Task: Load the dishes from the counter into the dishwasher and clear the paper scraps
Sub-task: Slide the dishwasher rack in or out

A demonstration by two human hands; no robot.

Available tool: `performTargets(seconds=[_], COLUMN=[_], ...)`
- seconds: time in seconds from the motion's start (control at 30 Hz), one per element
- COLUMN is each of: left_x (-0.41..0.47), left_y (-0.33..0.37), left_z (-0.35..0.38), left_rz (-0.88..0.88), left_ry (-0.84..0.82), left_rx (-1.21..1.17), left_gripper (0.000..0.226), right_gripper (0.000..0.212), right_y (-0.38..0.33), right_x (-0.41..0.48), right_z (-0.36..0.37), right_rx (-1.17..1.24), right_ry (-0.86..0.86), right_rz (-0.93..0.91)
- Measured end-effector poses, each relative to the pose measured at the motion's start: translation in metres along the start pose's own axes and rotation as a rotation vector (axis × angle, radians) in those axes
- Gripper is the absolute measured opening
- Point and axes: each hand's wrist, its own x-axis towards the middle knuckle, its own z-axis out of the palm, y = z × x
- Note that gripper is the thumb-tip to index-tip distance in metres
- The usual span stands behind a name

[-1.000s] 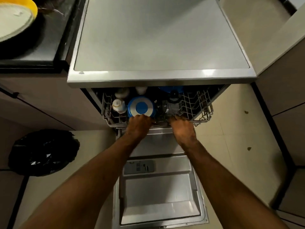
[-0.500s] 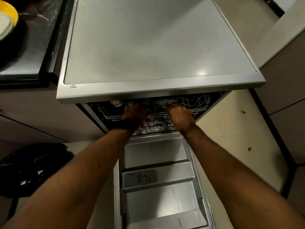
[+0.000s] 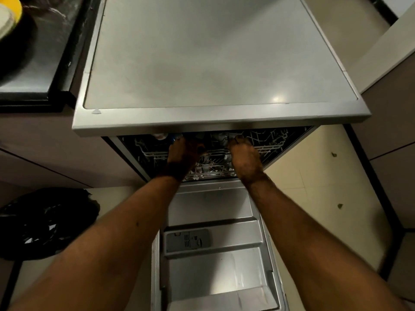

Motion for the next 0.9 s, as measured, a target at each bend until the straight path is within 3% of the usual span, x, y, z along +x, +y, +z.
performTargets(seconds=[0.07,0.17,0.23,0.3,0.4,0.5,0.57,0.7,0.9], left_x=[-0.003,-0.015,-0.034,-0.061,-0.084,-0.080,-0.066,-0.026,0.008], left_y=[0.000,-0.007,-0.021,-0.033,-0.053,-0.069,-0.075,-0.082,-0.096], left_z=[0.002,0.012,0.029,0.053,0.099,0.132,0.148,0.171,0.199], left_rz=[-0.005,0.104,0.303,0.376,0.405,0.301,0.198,0.032,-0.067], left_ry=[0.007,0.080,0.204,0.300,0.104,-0.227,-0.306,-0.311,-0.318], left_rx=[-0.015,0.100,0.191,0.270,0.273,0.350,0.391,0.362,0.255], left_gripper=[0.024,0.032,0.040,0.044,0.039,0.053,0.065,0.079,0.089], right_gripper=[0.053,0.027,0.027,0.038,0.056,0.069,0.072,0.081,0.086], right_y=[-0.002,0.003,0.004,0.008,0.014,0.018,0.017,0.013,0.020], right_x=[-0.001,-0.016,-0.036,-0.056,-0.072,-0.065,-0.051,-0.019,0.010], right_z=[0.005,0.023,0.044,0.074,0.114,0.142,0.159,0.188,0.222], right_rx=[0.040,0.098,0.088,0.111,0.151,0.118,0.130,0.171,0.149], right_ry=[0.020,0.167,0.223,0.192,-0.006,-0.181,-0.261,-0.284,-0.290], right_rz=[0.002,-0.062,-0.176,-0.292,-0.256,-0.168,-0.129,-0.078,-0.110])
